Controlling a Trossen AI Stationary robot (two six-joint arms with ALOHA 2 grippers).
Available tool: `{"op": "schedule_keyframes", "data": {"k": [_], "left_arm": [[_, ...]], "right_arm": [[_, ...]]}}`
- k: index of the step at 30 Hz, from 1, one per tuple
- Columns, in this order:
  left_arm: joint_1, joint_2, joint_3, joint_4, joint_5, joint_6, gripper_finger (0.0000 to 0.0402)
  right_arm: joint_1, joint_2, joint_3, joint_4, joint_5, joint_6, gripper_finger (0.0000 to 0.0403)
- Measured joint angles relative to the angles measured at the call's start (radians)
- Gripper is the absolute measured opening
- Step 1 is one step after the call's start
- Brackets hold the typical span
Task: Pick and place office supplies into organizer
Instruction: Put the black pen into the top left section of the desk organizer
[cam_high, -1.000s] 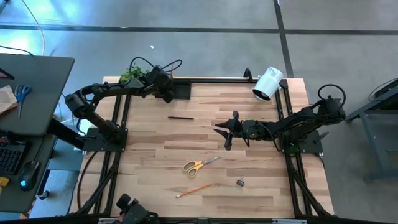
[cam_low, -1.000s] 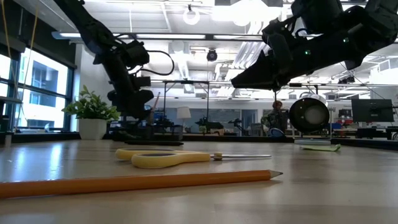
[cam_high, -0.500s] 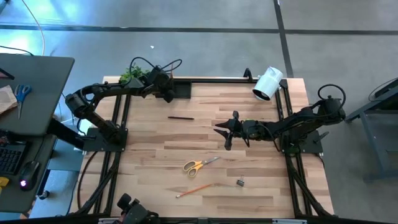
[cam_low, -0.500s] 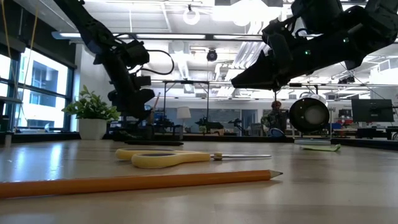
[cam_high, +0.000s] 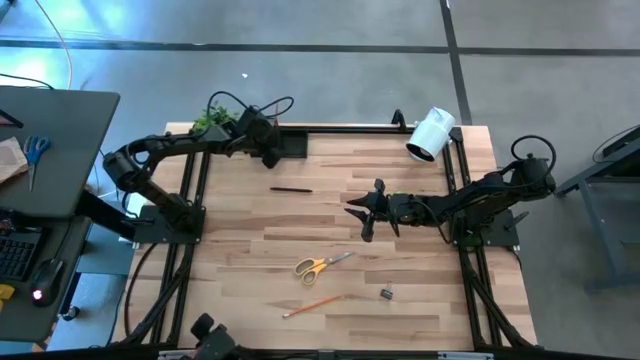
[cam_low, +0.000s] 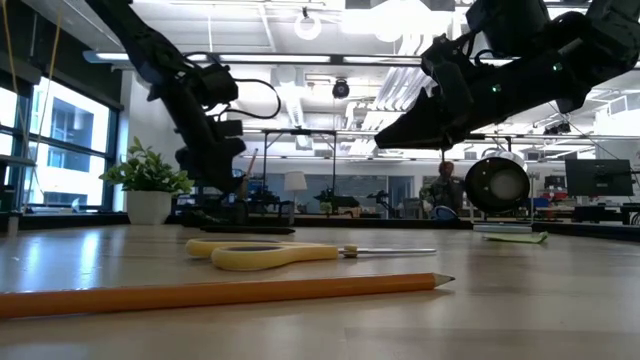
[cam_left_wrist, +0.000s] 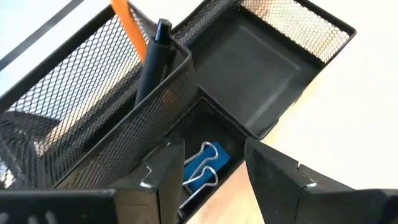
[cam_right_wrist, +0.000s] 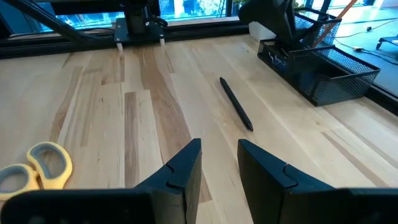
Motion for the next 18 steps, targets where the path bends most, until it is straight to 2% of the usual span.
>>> {"op": "schedule_keyframes", "data": {"k": [5, 18], "left_arm": [[0.000, -0.022, 0.000, -0.024, 0.033, 0.000, 0.0159], [0.000, -0.101, 0.000, -0.116, 0.211, 0.018, 0.0159]], "right_arm": [[0.000, 0.000, 0.000, 0.000, 0.000, 0.000, 0.0099], [0.000, 0.000, 0.000, 0.001, 0.000, 0.005, 0.0099]]}}
